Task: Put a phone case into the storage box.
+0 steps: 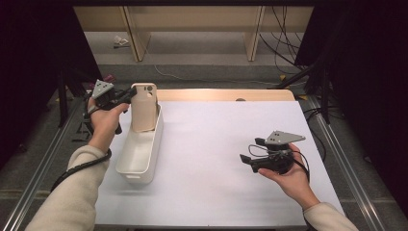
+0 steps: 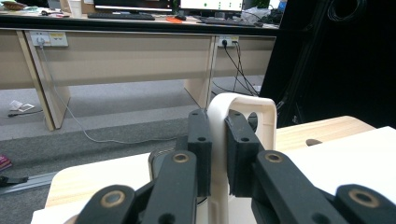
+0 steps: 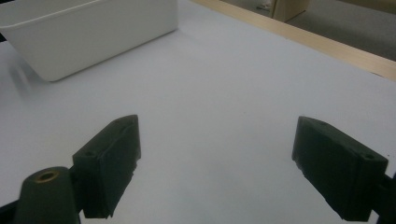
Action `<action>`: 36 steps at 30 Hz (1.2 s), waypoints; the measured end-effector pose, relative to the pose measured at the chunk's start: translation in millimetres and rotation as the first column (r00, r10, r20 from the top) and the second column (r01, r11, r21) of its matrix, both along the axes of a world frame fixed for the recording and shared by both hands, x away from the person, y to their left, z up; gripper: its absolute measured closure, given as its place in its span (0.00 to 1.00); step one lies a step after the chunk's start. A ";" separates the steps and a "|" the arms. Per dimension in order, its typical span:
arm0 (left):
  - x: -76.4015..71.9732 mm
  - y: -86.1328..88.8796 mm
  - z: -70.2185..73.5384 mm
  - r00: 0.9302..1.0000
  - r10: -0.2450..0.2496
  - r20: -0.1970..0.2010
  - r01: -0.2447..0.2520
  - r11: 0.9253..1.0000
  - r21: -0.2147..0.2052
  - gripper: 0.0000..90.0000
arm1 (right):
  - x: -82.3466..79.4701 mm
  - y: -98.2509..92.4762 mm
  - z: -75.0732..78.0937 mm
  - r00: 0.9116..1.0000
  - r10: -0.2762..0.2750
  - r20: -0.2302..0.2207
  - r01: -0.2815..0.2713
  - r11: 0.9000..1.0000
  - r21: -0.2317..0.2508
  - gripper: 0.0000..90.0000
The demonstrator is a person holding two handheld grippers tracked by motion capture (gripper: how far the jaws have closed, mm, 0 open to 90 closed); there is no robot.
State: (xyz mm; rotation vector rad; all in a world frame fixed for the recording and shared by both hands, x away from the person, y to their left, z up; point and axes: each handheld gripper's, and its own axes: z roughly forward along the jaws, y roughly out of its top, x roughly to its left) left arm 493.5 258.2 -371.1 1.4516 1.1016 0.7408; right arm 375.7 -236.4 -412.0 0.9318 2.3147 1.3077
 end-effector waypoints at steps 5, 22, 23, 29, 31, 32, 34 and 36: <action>1.4 0.6 -3.0 1.000 0.001 0.001 -0.001 1.000 -0.003 0.91 | 0.1 0.0 -0.3 1.000 -0.002 0.000 0.002 1.000 0.001 0.18; 4.5 6.5 -20.1 1.000 -0.004 -0.023 0.004 1.000 -0.014 0.91 | 0.4 -0.1 -0.5 1.000 -0.003 0.001 0.003 1.000 0.001 0.18; 4.8 6.7 -21.3 1.000 -0.006 -0.025 0.005 1.000 -0.017 0.91 | 0.4 -0.1 -0.4 1.000 -0.002 0.002 0.002 1.000 0.000 0.18; 6.2 7.0 -28.5 0.999 -0.023 -0.032 0.022 1.000 -0.013 0.91 | 0.7 -0.2 -0.6 1.000 -0.001 0.002 0.001 1.000 -0.001 0.18; 6.7 7.2 -30.8 0.999 -0.034 -0.027 0.034 0.999 -0.010 0.91 | 0.9 -0.2 -0.8 1.000 -0.001 0.003 0.001 1.000 -0.002 0.18; 7.0 7.2 -32.4 0.999 -0.036 -0.026 0.036 0.999 -0.004 0.91 | 1.0 -0.2 -0.9 1.000 -0.001 0.003 0.001 1.000 -0.002 0.18; 7.4 7.9 -34.5 0.999 -0.039 -0.024 0.039 0.999 -0.008 0.91 | 1.1 -0.2 -1.0 1.000 0.001 0.003 0.000 1.000 -0.007 0.18; 7.7 8.5 -36.1 0.999 -0.040 -0.023 0.040 0.999 -0.019 0.91 | 1.2 -0.2 -1.0 1.000 0.000 0.002 0.000 1.000 -0.006 0.18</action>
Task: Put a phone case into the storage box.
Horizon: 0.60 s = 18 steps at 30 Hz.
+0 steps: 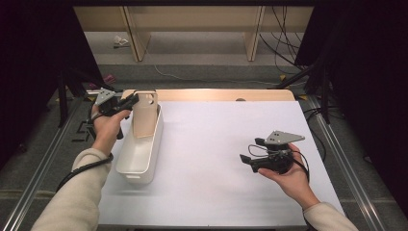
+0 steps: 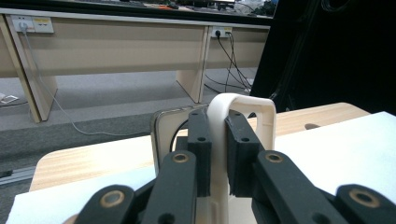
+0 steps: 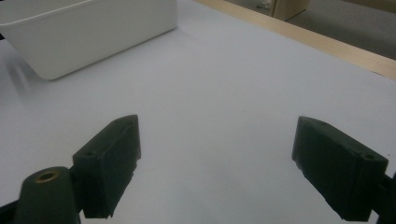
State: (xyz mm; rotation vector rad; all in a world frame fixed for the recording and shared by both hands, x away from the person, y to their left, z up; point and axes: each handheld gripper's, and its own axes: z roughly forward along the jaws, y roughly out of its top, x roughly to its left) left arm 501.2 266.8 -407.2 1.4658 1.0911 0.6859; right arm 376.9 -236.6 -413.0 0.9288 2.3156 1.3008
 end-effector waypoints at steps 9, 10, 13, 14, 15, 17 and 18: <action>1.5 2.9 -7.6 1.000 -0.021 -0.001 0.021 1.000 -0.003 0.91 | 0.2 0.0 0.0 1.000 0.001 0.001 -0.001 1.000 0.001 0.18; 1.6 2.9 -8.0 1.000 -0.022 -0.002 0.022 1.000 -0.004 0.91 | 0.3 0.1 -0.2 1.000 0.001 0.000 -0.001 1.000 0.001 0.18; 2.6 2.6 -8.7 1.000 -0.027 -0.002 0.027 1.000 -0.007 0.91 | 0.3 0.2 -0.3 1.000 0.002 -0.001 -0.002 1.000 -0.001 0.18; 2.9 2.5 -8.9 1.000 -0.028 -0.002 0.028 1.000 -0.006 0.91 | 0.3 0.2 -0.2 1.000 0.002 -0.001 -0.002 1.000 -0.001 0.18; 3.3 2.3 -9.2 1.000 -0.029 -0.001 0.029 1.000 -0.006 0.91 | 0.3 0.2 -0.2 1.000 0.002 0.000 -0.002 1.000 -0.001 0.18; 3.8 2.0 -9.8 1.000 -0.031 -0.001 0.031 0.999 -0.009 0.91 | 0.4 0.0 -0.2 1.000 0.001 -0.001 -0.001 1.000 -0.001 0.18; 4.1 1.9 -10.3 0.999 -0.032 -0.001 0.032 0.999 -0.008 0.91 | 0.4 -0.1 -0.3 1.000 0.001 -0.001 -0.001 1.000 0.000 0.18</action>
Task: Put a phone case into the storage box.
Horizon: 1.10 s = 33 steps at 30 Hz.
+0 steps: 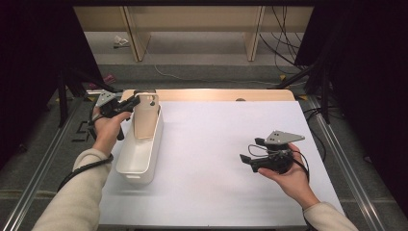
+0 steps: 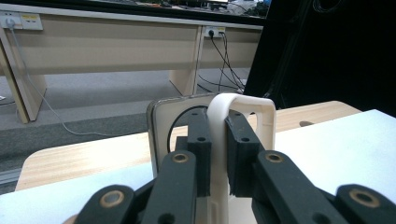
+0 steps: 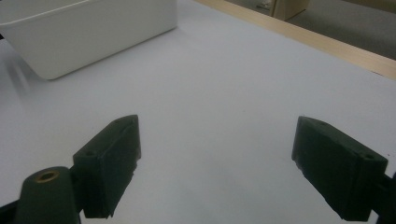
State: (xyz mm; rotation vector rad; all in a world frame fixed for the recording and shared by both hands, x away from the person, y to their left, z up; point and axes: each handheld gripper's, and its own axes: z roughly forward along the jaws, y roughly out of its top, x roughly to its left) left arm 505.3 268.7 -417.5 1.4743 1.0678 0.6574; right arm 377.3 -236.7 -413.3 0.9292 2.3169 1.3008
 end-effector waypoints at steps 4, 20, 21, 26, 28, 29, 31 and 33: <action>1.5 -0.3 -2.4 1.000 -0.004 -0.004 0.004 1.000 -0.001 0.91 | 0.1 -0.2 0.0 1.000 0.000 0.000 0.000 1.000 0.000 0.18; 8.0 0.8 -6.3 1.000 -0.005 -0.019 0.005 1.000 0.012 0.90 | 1.4 -0.5 -1.2 1.000 -0.002 -0.004 0.002 1.000 -0.002 0.18; 8.4 0.9 -6.3 1.000 -0.005 -0.019 0.005 1.000 0.015 0.90 | 1.4 -0.5 -1.2 1.000 -0.001 -0.004 0.001 1.000 -0.002 0.18; 11.0 1.0 -5.9 1.000 -0.005 -0.026 0.006 0.999 0.031 0.90 | 1.3 -0.5 -1.0 1.000 -0.002 -0.004 0.002 1.000 -0.001 0.18; 12.3 0.4 -5.1 1.000 -0.006 -0.030 0.007 0.999 0.039 0.89 | 0.9 -0.4 -1.0 1.000 -0.002 -0.006 0.002 1.000 -0.004 0.18; 12.9 0.0 -4.6 0.999 -0.005 -0.033 0.006 0.999 0.047 0.89 | 0.8 -0.3 -1.0 1.000 0.001 -0.004 -0.001 1.000 -0.004 0.18; 14.2 -1.1 -4.1 0.999 -0.002 -0.037 0.004 0.998 0.058 0.89 | 0.9 -0.1 -1.0 1.000 0.002 -0.004 -0.002 1.000 -0.003 0.18; 15.2 -1.9 -3.8 0.999 0.001 -0.041 0.002 0.998 0.066 0.88 | 1.0 0.0 -1.1 1.000 0.001 -0.006 -0.001 1.000 -0.004 0.18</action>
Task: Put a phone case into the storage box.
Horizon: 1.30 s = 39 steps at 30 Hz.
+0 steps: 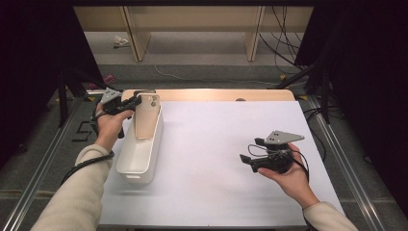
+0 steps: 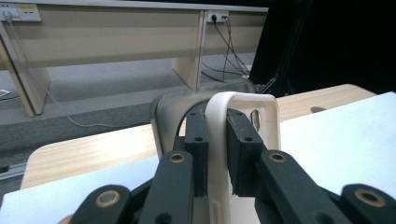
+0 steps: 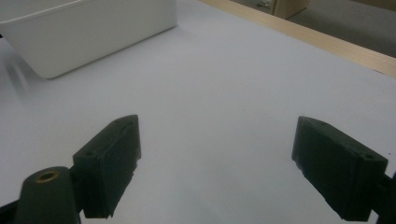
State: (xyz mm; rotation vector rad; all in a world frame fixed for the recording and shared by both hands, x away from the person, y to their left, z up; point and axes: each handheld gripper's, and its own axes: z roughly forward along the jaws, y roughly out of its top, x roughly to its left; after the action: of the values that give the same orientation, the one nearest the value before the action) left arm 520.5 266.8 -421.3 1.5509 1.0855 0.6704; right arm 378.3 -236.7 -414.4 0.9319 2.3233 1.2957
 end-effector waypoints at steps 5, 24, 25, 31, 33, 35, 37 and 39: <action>1.9 -1.0 0.1 1.000 0.010 -0.006 -0.010 1.000 0.016 0.87 | -0.1 -0.1 0.1 1.000 0.000 0.003 0.000 1.000 0.003 0.18; 6.8 -1.8 -1.4 0.996 0.060 -0.062 -0.053 0.992 0.115 0.80 | -0.1 0.7 -0.4 1.000 0.004 -0.001 -0.004 1.000 0.004 0.18; 7.1 -2.1 -1.3 0.996 0.060 -0.064 -0.052 0.991 0.124 0.80 | -0.2 0.6 -0.2 1.000 0.005 -0.002 -0.005 1.000 0.003 0.18; 8.3 -5.8 2.6 0.994 0.087 -0.065 -0.074 0.980 0.184 0.73 | -0.3 0.5 0.1 1.000 0.004 -0.001 -0.004 1.000 0.004 0.18; 7.9 -5.7 4.8 0.993 0.100 -0.061 -0.089 0.983 0.159 0.68 | -0.3 0.7 0.1 1.000 0.004 0.001 -0.004 1.000 0.005 0.18; 7.3 -5.3 6.9 0.991 0.120 -0.066 -0.110 0.984 0.144 0.65 | -0.4 0.5 0.1 1.000 0.004 -0.001 -0.004 1.000 0.004 0.18; 6.3 -4.4 8.7 0.989 0.136 -0.063 -0.125 0.981 0.149 0.63 | -0.2 0.3 0.1 1.000 0.003 -0.001 -0.003 1.000 0.005 0.18; 4.5 -3.2 10.8 0.986 0.156 -0.063 -0.145 0.978 0.150 0.61 | -0.4 0.6 0.2 1.000 0.003 0.000 -0.003 1.000 0.007 0.18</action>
State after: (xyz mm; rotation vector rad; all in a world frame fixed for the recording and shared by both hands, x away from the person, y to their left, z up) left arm 525.0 263.6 -410.5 1.6389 1.2425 0.8153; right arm 377.9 -236.1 -414.2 0.9313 2.3219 1.3059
